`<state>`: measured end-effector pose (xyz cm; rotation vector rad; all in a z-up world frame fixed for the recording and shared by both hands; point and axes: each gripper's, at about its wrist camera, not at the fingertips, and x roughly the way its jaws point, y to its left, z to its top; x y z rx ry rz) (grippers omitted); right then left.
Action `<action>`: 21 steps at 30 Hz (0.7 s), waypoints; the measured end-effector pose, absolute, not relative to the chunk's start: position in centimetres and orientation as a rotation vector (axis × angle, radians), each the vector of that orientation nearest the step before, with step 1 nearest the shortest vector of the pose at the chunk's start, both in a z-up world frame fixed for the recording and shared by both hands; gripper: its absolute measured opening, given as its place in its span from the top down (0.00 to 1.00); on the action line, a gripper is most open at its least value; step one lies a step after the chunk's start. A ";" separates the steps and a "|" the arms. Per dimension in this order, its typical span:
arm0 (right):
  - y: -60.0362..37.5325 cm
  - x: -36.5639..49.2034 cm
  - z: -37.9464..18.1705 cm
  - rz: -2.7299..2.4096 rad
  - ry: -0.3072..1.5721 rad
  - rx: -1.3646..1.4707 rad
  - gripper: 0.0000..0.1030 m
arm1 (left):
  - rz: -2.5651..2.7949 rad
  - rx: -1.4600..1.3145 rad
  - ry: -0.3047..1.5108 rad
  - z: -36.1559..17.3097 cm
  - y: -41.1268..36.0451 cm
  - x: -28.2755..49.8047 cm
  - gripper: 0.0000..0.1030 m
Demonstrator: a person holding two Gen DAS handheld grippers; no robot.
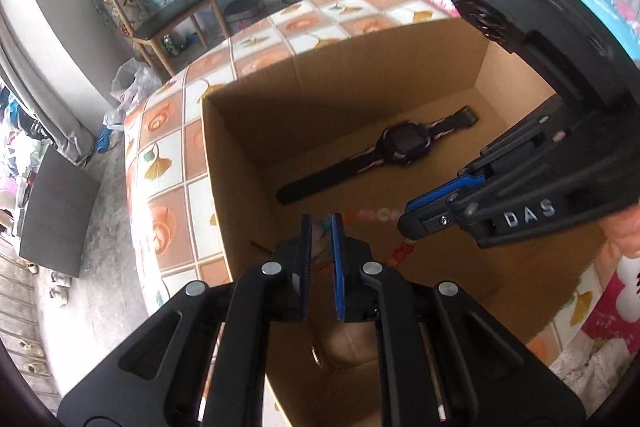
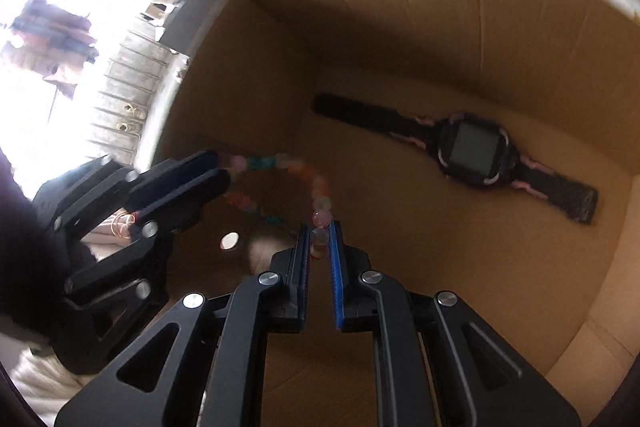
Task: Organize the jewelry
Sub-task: 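Open the left tool to drop the bracelet into the box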
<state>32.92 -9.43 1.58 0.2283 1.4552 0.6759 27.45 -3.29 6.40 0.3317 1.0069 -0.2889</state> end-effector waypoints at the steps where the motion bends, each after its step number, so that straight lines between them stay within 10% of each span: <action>1: -9.5 33.1 1.5 0.670 1.455 0.241 0.90 | -0.280 0.331 1.018 6.2 -3.2 27.5 0.84; 8: -10.4 31.9 3.9 0.658 1.288 0.259 0.87 | -0.266 0.321 0.968 7.0 -3.1 26.9 0.62; 21: -13.1 26.6 10.6 0.529 0.863 0.176 0.40 | -0.071 0.227 0.817 11.6 -2.8 21.5 0.22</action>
